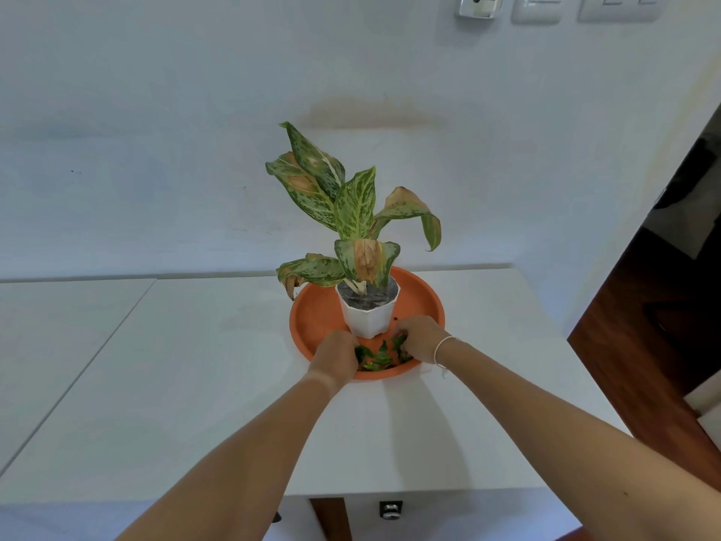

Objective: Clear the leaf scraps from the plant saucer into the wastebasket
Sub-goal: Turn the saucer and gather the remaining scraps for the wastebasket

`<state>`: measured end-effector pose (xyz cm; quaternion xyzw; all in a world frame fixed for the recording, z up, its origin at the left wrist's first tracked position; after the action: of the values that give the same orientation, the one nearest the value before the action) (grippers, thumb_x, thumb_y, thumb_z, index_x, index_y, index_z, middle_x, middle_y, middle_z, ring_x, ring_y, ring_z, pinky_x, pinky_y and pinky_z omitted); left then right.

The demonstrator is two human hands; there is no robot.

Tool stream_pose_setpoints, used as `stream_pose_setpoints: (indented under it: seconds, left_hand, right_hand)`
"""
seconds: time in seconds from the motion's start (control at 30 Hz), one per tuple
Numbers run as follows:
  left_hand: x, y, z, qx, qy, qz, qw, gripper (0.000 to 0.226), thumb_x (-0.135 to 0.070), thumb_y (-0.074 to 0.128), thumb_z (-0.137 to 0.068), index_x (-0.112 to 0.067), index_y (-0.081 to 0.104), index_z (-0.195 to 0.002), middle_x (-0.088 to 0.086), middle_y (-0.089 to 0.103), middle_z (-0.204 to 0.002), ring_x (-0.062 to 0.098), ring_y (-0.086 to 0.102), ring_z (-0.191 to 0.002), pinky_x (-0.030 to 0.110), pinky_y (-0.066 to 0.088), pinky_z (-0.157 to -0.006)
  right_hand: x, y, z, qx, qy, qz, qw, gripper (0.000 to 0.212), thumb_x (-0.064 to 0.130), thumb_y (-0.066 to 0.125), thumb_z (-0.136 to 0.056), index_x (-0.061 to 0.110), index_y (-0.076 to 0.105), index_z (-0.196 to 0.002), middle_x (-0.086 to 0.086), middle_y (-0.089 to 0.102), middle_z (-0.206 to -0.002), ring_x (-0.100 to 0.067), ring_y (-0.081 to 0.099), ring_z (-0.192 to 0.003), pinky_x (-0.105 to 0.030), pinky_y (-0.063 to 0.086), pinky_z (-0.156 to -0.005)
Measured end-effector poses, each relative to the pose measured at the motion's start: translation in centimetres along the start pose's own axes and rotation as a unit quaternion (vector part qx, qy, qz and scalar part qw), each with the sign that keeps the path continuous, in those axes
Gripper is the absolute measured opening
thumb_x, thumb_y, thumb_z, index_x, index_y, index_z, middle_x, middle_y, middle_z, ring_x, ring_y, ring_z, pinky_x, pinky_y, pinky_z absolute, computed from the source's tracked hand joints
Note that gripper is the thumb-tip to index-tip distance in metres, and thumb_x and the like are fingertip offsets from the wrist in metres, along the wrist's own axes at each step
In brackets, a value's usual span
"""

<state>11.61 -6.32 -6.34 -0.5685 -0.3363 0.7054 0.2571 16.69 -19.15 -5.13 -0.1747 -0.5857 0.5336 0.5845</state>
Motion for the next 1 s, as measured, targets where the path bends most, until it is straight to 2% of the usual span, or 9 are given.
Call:
stream_pose_setpoints:
  seconds: [0.17, 0.23, 0.33, 0.4, 0.5, 0.67, 0.8, 0.9, 1.0]
  left_hand:
    - [0.5, -0.7, -0.1, -0.004, -0.007, -0.048, 0.999, 0.03, 0.005, 0.039, -0.088, -0.008, 0.065, -0.085, 0.011, 0.062, -0.096, 0.023, 0.056, -0.086, 0.034, 0.05, -0.083]
    - [0.9, -1.3, -0.2, -0.007, -0.01, -0.044, 0.999, 0.034, 0.004, 0.037, -0.089, -0.003, 0.07, -0.094, 0.012, 0.065, -0.106, 0.025, 0.059, -0.095, 0.032, 0.049, -0.085]
    - [1.3, -2.1, -0.6, -0.007, -0.021, -0.027, 0.999, 0.036, 0.002, 0.036, -0.091, -0.005, 0.071, -0.097, 0.01, 0.066, -0.113, 0.02, 0.056, -0.092, 0.025, 0.045, -0.08]
    - [1.4, -2.4, -0.8, -0.004, -0.025, -0.023, 0.999, 0.039, 0.004, 0.033, -0.091, -0.005, 0.071, -0.097, 0.01, 0.066, -0.114, 0.019, 0.054, -0.091, 0.023, 0.042, -0.08]
    - [1.3, -2.6, -1.0, 0.002, -0.02, -0.04, 0.999, 0.037, 0.003, 0.033, -0.092, -0.006, 0.069, -0.1, 0.01, 0.064, -0.115, 0.018, 0.052, -0.09, 0.023, 0.041, -0.081]
    - [1.4, -2.5, -1.3, 0.015, -0.025, -0.037, 0.999, 0.034, 0.002, 0.033, -0.092, -0.008, 0.065, -0.094, 0.008, 0.062, -0.105, 0.018, 0.051, -0.089, 0.024, 0.041, -0.079]
    - [1.4, -2.7, -1.6, 0.022, -0.025, -0.023, 0.999, 0.031, -0.005, 0.036, -0.094, 0.0, 0.066, -0.103, 0.009, 0.061, -0.093, 0.018, 0.052, -0.08, 0.025, 0.043, -0.072]
    - [1.1, -2.8, -1.5, 0.029, -0.023, -0.002, 0.999, 0.031, -0.005, 0.036, -0.092, -0.002, 0.067, -0.09, 0.001, 0.054, -0.071, 0.01, 0.045, -0.059, 0.018, 0.035, -0.052]
    - [1.3, -2.8, -1.8, 0.023, -0.04, 0.016, 0.999, 0.032, -0.002, 0.038, -0.088, -0.012, 0.056, -0.064, -0.001, 0.047, -0.062, 0.01, 0.041, -0.055, 0.019, 0.03, -0.048]
  right_hand:
    - [0.9, 0.9, 0.1, 0.024, -0.013, 0.014, 1.0, 0.043, -0.003, 0.039, -0.09, 0.012, 0.064, -0.121, -0.006, 0.059, -0.13, -0.026, 0.054, -0.116, -0.03, 0.045, -0.101]
    - [1.1, 1.3, 0.1, 0.041, -0.019, 0.017, 0.999, 0.037, 0.003, 0.047, -0.088, 0.011, 0.066, -0.119, -0.006, 0.062, -0.12, -0.024, 0.056, -0.11, -0.03, 0.048, -0.096]
    - [1.4, 1.7, 0.1, 0.048, -0.025, 0.01, 0.999, 0.029, 0.023, 0.065, -0.081, 0.002, 0.07, -0.1, -0.007, 0.059, -0.089, -0.02, 0.053, -0.084, -0.027, 0.044, -0.074]
    - [1.7, 1.9, 0.0, 0.041, -0.027, 0.036, 0.998, 0.034, 0.031, 0.069, -0.079, 0.004, 0.07, -0.1, -0.007, 0.06, -0.093, -0.021, 0.055, -0.086, -0.027, 0.046, -0.076]
    - [2.4, 2.2, 0.0, 0.017, -0.04, 0.1, 0.994, 0.03, 0.024, 0.064, -0.084, 0.009, 0.067, -0.11, -0.011, 0.062, -0.115, -0.026, 0.059, -0.103, -0.031, 0.051, -0.09]
    - [3.0, 2.7, 0.2, 0.001, -0.028, 0.083, 0.996, 0.026, 0.002, 0.045, -0.09, 0.004, 0.067, -0.102, -0.014, 0.064, -0.112, -0.024, 0.051, -0.087, -0.029, 0.046, -0.081]
    - [2.2, 2.6, -0.1, -0.012, 0.014, -0.005, 1.0, 0.031, -0.003, 0.044, -0.088, 0.008, 0.06, -0.064, -0.015, 0.059, -0.09, -0.024, 0.048, -0.082, -0.036, 0.049, -0.082]
    - [0.9, 2.0, -0.9, 0.012, 0.042, -0.066, 0.997, 0.02, -0.003, 0.054, -0.087, 0.001, 0.072, -0.095, -0.01, 0.065, -0.096, -0.02, 0.054, -0.082, -0.032, 0.052, -0.091]
    - [-0.2, 1.7, -0.9, 0.061, 0.1, -0.285, 0.951, 0.026, -0.009, 0.057, -0.085, -0.006, 0.065, -0.109, -0.002, 0.059, -0.078, -0.016, 0.058, -0.064, -0.027, 0.055, -0.077]
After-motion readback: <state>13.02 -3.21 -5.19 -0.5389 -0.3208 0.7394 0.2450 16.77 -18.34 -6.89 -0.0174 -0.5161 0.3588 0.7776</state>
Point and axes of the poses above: each hand's wrist, its own z-axis away from the middle knuckle, its own y-axis out of the palm, x = y × z, the point moved 8 cm from there along -z, towards the middle knuckle
